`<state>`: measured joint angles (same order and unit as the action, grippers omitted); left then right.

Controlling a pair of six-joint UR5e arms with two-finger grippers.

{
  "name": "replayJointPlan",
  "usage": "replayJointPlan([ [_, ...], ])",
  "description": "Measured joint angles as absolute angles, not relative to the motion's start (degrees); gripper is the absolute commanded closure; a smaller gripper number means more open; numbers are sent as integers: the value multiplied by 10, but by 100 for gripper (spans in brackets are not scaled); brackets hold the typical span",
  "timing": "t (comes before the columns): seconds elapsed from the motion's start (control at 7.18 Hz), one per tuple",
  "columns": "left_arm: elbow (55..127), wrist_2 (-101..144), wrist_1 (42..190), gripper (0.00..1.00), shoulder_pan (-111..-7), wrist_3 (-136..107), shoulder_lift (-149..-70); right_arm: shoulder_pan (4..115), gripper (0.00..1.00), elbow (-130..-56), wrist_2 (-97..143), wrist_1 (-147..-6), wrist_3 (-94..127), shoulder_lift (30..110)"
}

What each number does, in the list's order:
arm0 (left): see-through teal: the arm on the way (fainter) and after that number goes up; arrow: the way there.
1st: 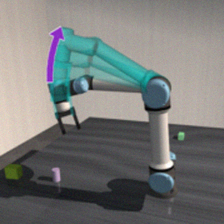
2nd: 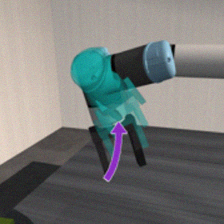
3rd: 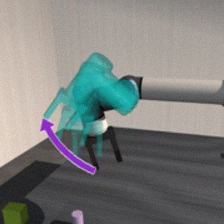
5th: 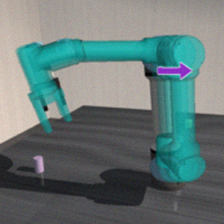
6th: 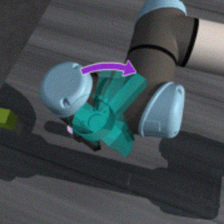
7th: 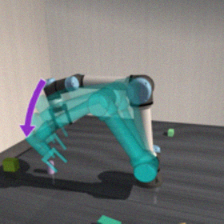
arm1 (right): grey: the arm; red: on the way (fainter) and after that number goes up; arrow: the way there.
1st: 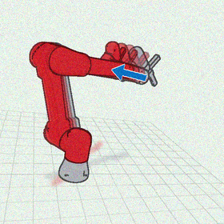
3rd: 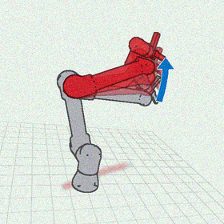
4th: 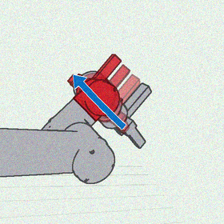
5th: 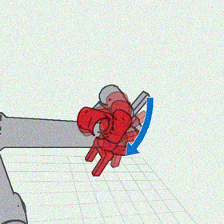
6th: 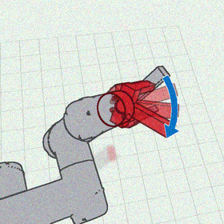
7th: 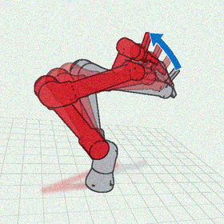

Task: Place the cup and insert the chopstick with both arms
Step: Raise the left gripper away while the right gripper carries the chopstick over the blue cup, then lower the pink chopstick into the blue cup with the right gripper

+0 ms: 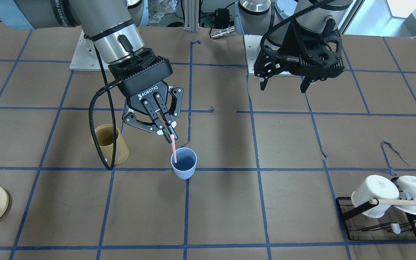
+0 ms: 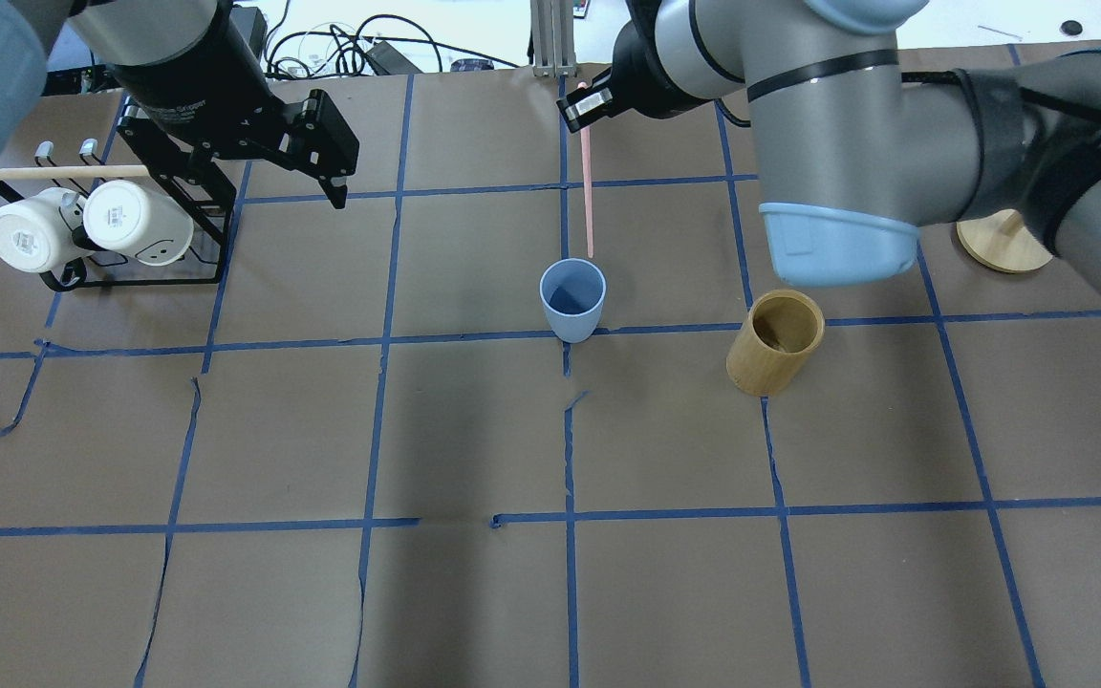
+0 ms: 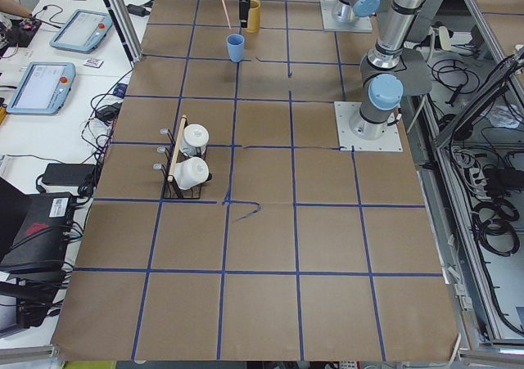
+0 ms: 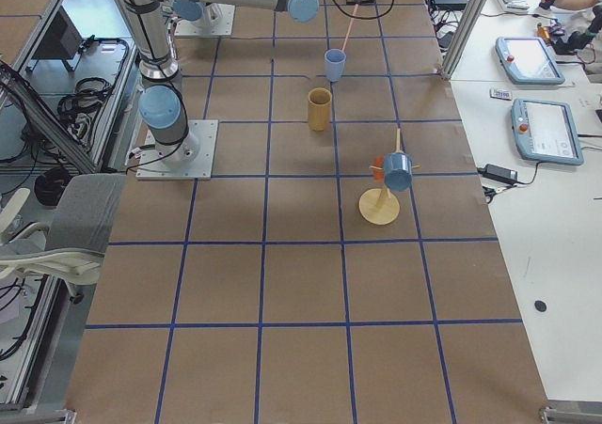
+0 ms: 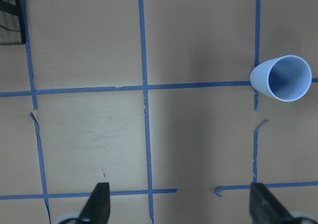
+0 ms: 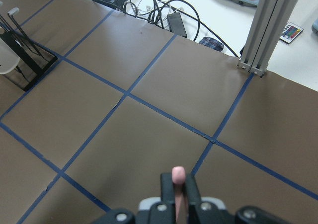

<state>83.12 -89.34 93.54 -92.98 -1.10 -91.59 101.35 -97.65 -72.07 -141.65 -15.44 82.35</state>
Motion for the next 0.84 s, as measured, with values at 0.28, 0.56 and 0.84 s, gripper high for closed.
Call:
replayJointPlan([
  [0.28,831,-894,935,0,-929,-12,-915,1016,91,-988,-719,-1448,-147,811],
  [0.56,831,-894,936,0,-928,-11,-913,1020,87,-995,-719,-1452,-141,810],
  [0.84,831,-894,936,0,-928,-12,-912,1031,0,-997,-724,-1452,-126,808],
])
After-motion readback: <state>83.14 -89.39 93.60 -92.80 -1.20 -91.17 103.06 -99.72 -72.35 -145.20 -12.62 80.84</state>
